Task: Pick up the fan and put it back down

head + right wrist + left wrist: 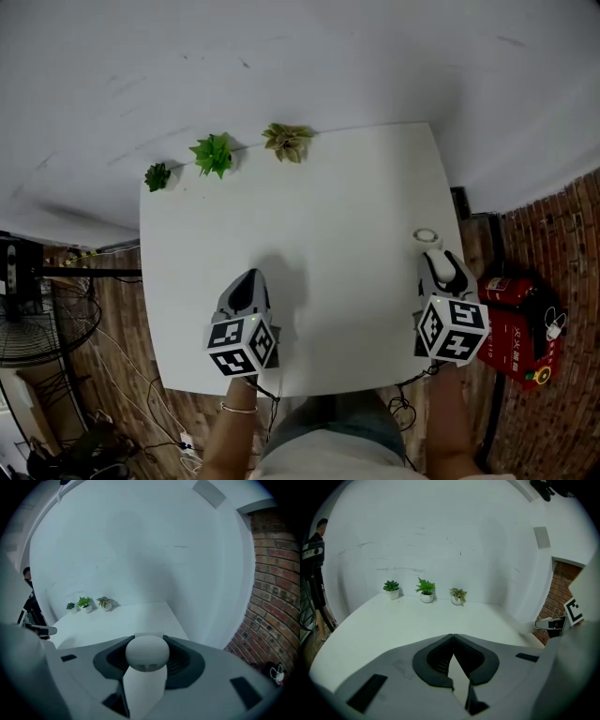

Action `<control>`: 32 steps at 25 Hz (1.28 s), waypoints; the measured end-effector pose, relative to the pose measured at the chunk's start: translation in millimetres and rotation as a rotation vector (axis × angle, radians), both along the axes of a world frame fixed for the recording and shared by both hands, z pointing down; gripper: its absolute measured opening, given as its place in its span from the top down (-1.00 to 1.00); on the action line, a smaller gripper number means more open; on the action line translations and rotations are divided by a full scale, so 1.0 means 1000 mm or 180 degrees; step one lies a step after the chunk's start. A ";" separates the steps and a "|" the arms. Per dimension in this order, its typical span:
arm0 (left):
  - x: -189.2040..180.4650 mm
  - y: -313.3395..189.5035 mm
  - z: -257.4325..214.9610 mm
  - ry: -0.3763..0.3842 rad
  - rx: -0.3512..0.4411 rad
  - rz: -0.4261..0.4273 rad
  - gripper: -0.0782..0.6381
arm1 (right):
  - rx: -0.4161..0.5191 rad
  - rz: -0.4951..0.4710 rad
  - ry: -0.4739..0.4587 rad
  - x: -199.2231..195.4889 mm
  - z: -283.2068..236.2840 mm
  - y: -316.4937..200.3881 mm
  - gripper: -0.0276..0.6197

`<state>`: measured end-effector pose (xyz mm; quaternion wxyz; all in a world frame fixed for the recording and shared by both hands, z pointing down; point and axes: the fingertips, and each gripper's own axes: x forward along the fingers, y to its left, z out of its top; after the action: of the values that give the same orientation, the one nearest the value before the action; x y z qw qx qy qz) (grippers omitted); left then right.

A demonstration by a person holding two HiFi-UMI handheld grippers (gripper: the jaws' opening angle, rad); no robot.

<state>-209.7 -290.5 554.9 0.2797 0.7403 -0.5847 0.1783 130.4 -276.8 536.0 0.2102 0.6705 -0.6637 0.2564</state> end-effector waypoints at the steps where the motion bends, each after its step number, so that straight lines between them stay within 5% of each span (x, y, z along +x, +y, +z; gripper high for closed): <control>1: 0.000 0.000 0.002 0.0002 -0.0011 -0.0001 0.75 | -0.0008 0.0002 0.0000 0.000 0.002 0.000 0.33; 32: -0.002 0.030 0.039 -0.0038 -0.0292 0.0014 0.75 | -0.0417 -0.0145 0.0130 0.001 0.060 0.040 0.33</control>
<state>-211.5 -260.9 594.2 0.3094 0.7269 -0.5760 0.2099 131.5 -236.7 596.4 0.2729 0.6451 -0.6562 0.2808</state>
